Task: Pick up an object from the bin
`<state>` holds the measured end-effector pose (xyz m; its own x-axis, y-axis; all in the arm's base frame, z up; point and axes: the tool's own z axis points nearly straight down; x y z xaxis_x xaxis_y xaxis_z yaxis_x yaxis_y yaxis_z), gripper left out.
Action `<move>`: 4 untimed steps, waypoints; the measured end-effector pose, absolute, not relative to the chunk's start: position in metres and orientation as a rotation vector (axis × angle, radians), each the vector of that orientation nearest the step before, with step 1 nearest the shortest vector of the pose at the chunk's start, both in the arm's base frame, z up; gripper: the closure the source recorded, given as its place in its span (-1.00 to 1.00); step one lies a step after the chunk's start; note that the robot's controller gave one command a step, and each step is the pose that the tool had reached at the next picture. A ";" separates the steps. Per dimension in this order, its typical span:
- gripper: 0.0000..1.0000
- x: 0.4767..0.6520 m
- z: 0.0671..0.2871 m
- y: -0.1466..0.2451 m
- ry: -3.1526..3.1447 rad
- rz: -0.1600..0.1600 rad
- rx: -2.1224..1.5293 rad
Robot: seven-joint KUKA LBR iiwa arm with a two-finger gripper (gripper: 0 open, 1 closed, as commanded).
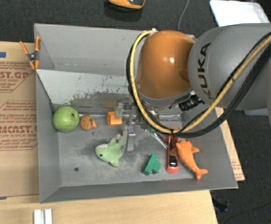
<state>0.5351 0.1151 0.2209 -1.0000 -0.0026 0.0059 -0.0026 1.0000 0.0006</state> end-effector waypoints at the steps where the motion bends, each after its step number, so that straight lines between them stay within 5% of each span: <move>1: -1.00 0.537 0.225 0.114 -3.143 -0.002 0.003; 3: -1.00 0.556 0.179 0.103 -3.105 -0.001 0.529; 4: -1.00 0.556 0.160 0.112 -3.126 -0.002 0.364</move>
Offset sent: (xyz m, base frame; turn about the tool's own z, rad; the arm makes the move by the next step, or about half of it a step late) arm 0.0016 0.0037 -0.0906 -0.5947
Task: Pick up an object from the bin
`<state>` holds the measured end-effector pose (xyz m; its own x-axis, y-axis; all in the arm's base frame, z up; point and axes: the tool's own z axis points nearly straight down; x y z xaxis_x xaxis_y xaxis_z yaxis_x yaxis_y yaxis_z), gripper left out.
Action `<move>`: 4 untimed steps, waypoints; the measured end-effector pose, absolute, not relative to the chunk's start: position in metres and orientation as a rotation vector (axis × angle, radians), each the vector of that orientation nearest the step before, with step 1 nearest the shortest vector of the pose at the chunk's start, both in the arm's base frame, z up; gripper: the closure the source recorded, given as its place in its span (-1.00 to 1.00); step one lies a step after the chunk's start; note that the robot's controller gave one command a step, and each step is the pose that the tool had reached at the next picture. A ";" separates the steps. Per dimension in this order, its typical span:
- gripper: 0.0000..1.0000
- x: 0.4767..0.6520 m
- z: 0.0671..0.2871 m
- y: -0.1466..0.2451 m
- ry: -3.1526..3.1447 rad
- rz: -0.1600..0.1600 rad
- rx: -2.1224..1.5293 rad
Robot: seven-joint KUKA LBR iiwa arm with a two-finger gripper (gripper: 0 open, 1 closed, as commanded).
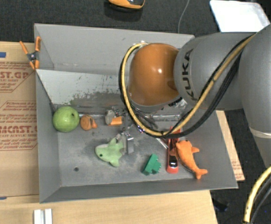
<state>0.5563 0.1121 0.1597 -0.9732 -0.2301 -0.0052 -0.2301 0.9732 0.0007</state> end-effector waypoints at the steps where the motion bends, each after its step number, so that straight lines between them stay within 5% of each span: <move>1: -1.00 0.556 0.114 0.112 3.001 0.000 -0.897; 2: 1.00 0.569 0.091 0.118 2.881 0.002 -1.220; 4: 1.00 0.569 0.091 0.117 2.881 0.002 -1.220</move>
Offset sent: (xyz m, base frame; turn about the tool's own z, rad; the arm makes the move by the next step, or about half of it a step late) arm 0.0128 0.0040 -0.0688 -0.5702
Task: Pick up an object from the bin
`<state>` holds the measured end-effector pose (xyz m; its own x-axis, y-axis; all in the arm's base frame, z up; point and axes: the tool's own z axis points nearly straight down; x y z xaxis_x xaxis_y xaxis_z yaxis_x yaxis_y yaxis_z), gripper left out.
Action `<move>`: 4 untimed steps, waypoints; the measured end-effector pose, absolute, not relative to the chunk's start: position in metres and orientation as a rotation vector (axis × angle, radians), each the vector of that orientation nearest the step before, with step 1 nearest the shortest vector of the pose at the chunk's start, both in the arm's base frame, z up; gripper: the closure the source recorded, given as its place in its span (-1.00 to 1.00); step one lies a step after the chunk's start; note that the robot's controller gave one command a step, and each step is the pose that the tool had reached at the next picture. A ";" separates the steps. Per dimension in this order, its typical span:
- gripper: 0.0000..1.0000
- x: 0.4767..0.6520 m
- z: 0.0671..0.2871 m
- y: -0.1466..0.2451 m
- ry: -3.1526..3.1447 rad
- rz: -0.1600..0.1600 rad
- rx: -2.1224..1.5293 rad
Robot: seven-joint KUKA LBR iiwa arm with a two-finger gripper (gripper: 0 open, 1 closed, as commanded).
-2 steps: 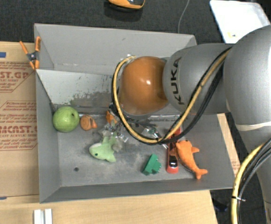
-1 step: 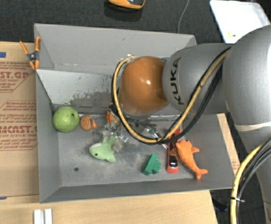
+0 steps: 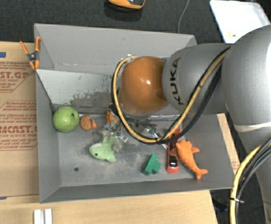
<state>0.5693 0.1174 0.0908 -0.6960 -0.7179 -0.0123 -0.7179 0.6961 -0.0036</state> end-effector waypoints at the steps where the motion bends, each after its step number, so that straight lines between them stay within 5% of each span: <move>1: 1.00 0.569 0.091 0.117 2.881 0.003 -1.219; 2: 1.00 0.569 0.091 0.118 2.881 0.003 -1.220; 3: 1.00 0.553 0.193 0.112 2.874 0.005 -1.228; 4: 1.00 0.553 0.193 0.112 2.874 0.006 -1.228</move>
Offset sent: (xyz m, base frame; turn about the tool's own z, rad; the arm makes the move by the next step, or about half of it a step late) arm 0.0000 0.0000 0.0000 0.0000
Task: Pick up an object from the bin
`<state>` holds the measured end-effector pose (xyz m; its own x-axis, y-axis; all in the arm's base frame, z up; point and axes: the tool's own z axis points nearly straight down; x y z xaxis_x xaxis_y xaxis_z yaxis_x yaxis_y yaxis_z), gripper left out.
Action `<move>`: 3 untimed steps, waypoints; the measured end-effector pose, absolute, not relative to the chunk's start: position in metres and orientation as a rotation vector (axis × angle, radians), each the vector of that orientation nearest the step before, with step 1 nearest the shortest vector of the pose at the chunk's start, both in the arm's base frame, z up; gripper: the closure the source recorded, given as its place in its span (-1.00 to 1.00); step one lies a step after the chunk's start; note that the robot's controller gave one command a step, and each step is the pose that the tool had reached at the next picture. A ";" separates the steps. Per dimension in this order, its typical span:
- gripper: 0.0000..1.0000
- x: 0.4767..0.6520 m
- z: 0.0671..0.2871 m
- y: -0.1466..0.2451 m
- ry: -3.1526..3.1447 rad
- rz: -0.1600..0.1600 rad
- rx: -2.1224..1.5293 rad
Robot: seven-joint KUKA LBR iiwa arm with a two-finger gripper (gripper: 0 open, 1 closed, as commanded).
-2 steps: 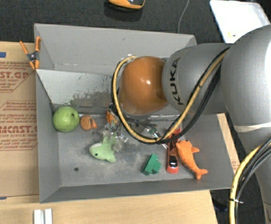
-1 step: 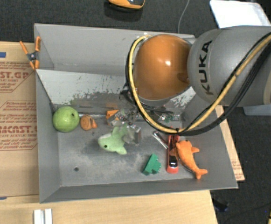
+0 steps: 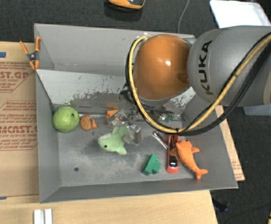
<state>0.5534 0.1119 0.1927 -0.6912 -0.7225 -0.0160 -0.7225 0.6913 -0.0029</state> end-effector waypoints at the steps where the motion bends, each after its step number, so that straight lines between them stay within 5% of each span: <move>1: 1.00 0.560 0.172 0.122 2.693 0.001 -1.580; 2: 1.00 0.553 0.129 0.116 2.649 0.005 -1.659; 3: 1.00 0.555 0.131 0.126 2.533 -0.001 -1.823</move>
Offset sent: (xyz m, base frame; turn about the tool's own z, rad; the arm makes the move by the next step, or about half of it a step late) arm 0.0005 0.0028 -0.0604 -0.3135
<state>0.5550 0.1256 0.1308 -0.3173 -0.9482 -0.0164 -0.9482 0.3175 -0.0129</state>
